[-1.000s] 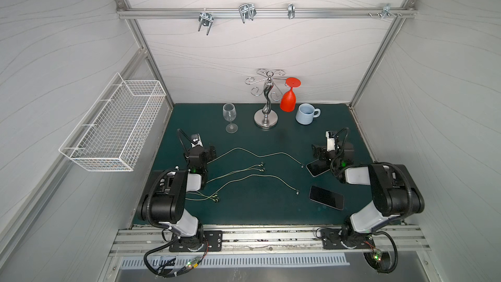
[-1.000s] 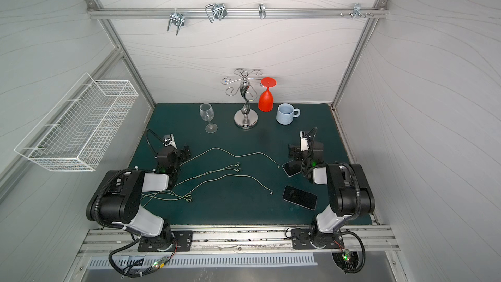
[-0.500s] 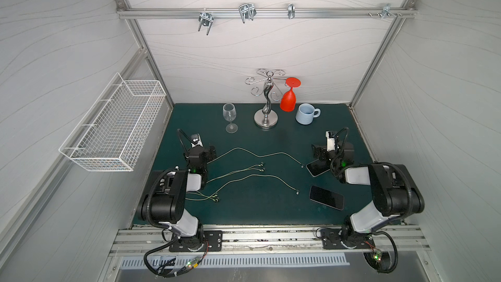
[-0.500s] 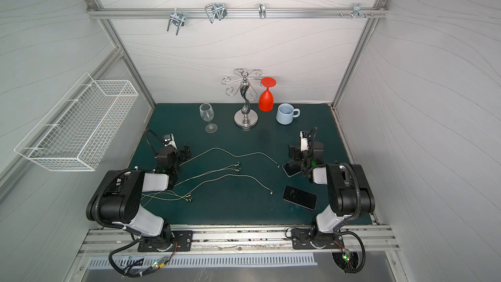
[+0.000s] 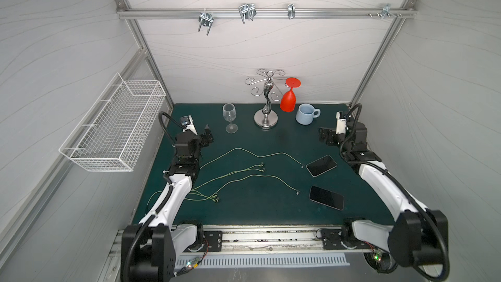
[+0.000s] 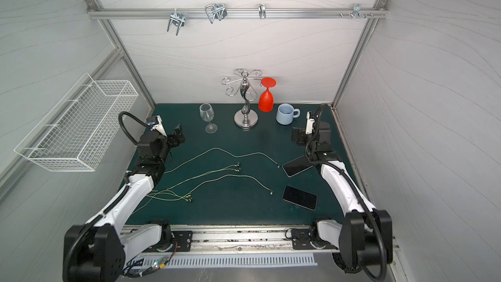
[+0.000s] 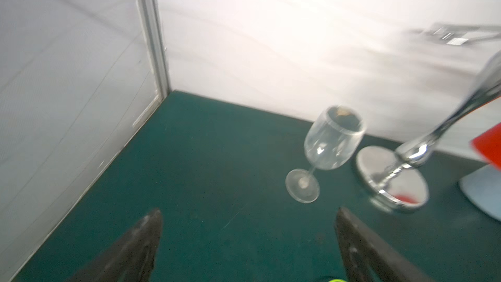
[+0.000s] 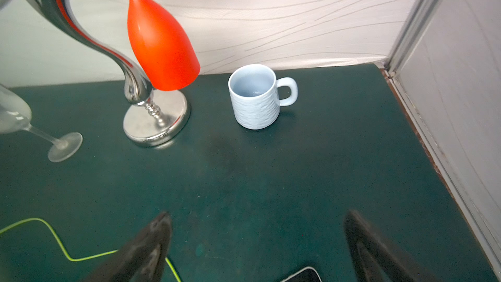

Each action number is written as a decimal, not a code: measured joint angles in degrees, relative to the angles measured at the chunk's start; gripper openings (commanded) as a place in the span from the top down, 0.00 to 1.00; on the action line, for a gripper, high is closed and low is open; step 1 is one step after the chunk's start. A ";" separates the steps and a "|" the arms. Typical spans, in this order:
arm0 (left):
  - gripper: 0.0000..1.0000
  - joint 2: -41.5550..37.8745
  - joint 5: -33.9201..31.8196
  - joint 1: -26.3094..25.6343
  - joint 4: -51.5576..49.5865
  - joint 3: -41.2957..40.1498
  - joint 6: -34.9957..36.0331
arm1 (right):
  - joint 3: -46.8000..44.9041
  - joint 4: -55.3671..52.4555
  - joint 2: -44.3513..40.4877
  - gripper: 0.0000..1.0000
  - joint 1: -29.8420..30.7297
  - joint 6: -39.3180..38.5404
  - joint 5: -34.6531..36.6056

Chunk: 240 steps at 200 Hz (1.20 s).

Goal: Plug wired earphones into phones
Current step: Pick up the wired earphone from the center of the board.

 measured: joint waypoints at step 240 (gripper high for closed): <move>0.57 46.47 25.99 -53.11 -31.47 29.40 48.89 | -4.13 -27.93 -35.91 0.04 4.55 -25.24 -0.07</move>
